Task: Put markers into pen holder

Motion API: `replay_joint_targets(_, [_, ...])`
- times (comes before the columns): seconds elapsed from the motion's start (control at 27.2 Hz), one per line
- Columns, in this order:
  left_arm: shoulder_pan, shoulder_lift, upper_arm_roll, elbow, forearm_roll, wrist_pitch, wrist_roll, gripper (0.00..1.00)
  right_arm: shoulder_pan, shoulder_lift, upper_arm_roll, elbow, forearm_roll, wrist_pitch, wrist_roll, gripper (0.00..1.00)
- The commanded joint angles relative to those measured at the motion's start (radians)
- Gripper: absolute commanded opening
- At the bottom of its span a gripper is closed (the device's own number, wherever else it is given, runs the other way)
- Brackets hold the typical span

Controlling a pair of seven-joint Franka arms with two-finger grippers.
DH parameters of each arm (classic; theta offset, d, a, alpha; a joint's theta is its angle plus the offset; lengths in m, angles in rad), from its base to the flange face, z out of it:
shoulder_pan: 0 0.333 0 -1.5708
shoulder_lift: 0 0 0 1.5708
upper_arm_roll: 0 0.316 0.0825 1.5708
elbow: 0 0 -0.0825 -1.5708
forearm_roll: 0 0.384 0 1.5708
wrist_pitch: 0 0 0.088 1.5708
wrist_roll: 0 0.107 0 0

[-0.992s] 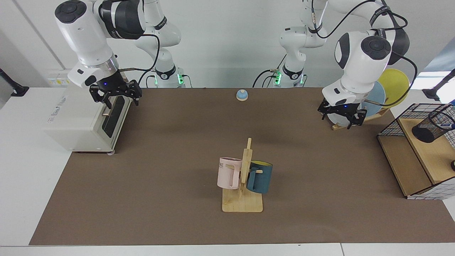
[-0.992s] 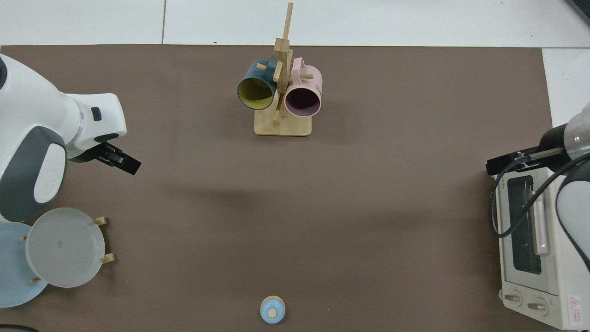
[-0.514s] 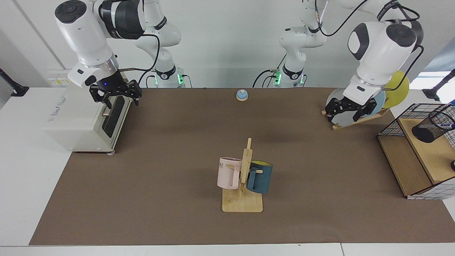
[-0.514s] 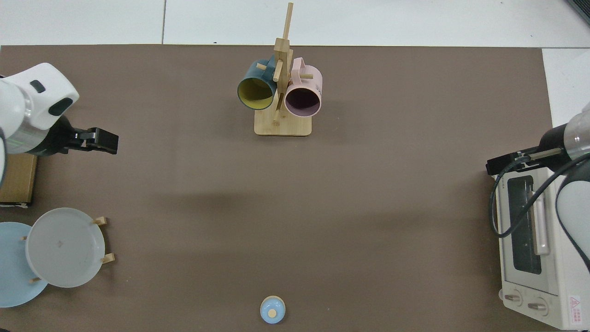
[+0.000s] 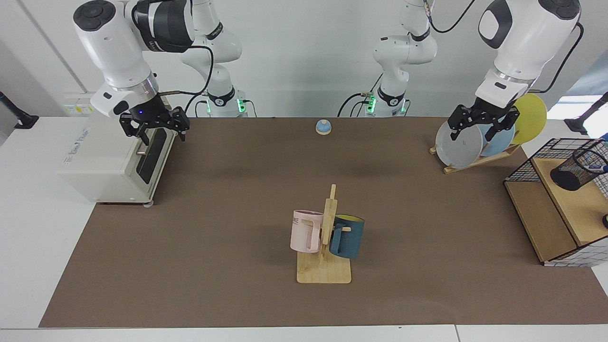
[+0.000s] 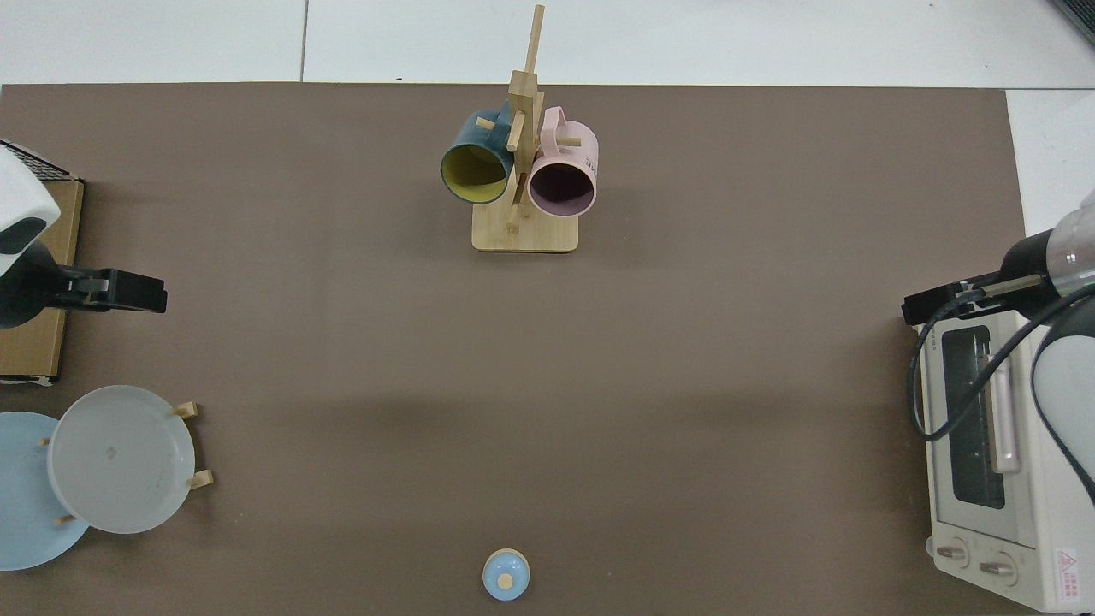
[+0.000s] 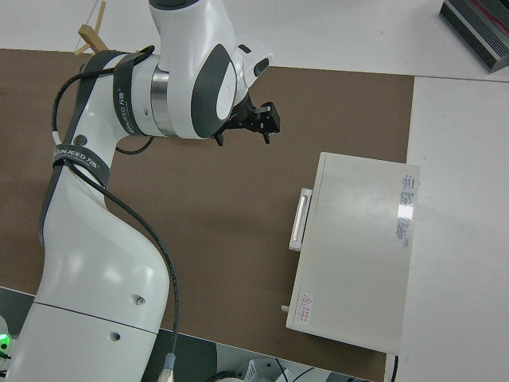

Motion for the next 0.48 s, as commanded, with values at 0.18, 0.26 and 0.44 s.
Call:
replay_joint_targets(0.18, [-0.01,-0.009,0.021,0.027,-0.015,-0.036,0.016,1.0,-0.007,-0.022,0.005,-0.023,0.015,0.002,0.016,1.0])
replay_joint_targets(0.26, [-0.01,-0.01,0.019,0.026,-0.014,-0.045,0.016,1.0,-0.007,-0.022,0.005,-0.023,0.015,0.002,0.016,1.0])
replay_joint_targets(0.44, [-0.01,-0.013,0.021,0.021,-0.008,-0.059,0.029,1.0,-0.007,-0.022,0.005,-0.023,0.015,0.002,0.016,1.0])
